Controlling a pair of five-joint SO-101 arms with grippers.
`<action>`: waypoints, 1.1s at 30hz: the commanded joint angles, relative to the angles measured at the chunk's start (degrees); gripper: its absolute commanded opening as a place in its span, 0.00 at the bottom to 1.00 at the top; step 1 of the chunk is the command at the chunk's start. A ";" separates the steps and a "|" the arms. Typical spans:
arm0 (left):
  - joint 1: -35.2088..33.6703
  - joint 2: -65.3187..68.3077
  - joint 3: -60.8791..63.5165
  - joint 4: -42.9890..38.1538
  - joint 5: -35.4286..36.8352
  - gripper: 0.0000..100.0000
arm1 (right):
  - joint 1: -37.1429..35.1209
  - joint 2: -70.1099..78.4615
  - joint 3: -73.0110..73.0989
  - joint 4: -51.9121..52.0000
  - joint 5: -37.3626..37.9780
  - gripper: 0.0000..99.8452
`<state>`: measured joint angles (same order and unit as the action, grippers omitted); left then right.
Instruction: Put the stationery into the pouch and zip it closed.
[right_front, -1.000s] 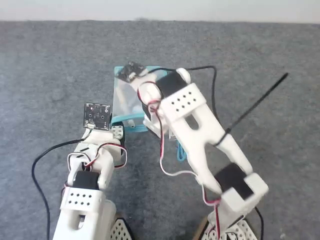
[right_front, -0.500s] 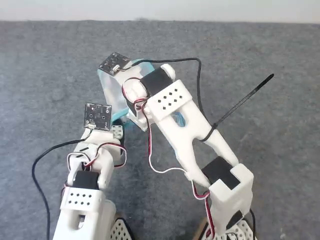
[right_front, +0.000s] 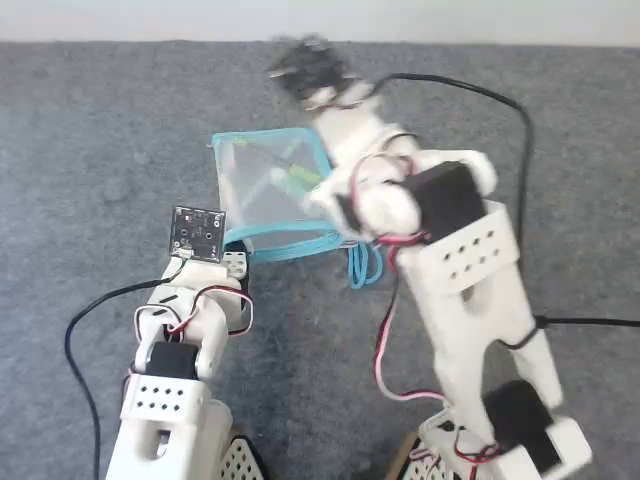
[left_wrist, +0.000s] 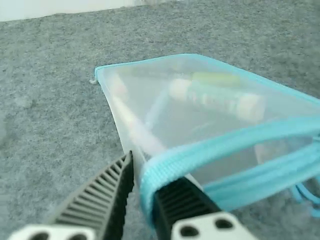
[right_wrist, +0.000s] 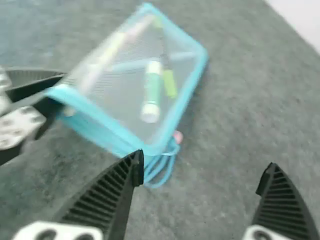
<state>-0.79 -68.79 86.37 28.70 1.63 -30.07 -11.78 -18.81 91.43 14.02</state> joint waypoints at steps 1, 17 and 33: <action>0.26 -1.14 -0.22 -1.49 -0.26 0.01 | 9.10 -5.93 19.16 -17.45 0.53 0.36; 0.35 -0.79 1.10 -4.31 -0.53 0.01 | 10.68 6.90 40.00 -52.88 -1.49 0.26; 0.35 -0.97 1.10 -4.31 -0.53 0.01 | 7.60 18.68 33.85 -41.89 -0.70 0.27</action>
<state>-0.79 -68.79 88.40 26.42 1.63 -20.48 14.59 10.99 49.05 11.82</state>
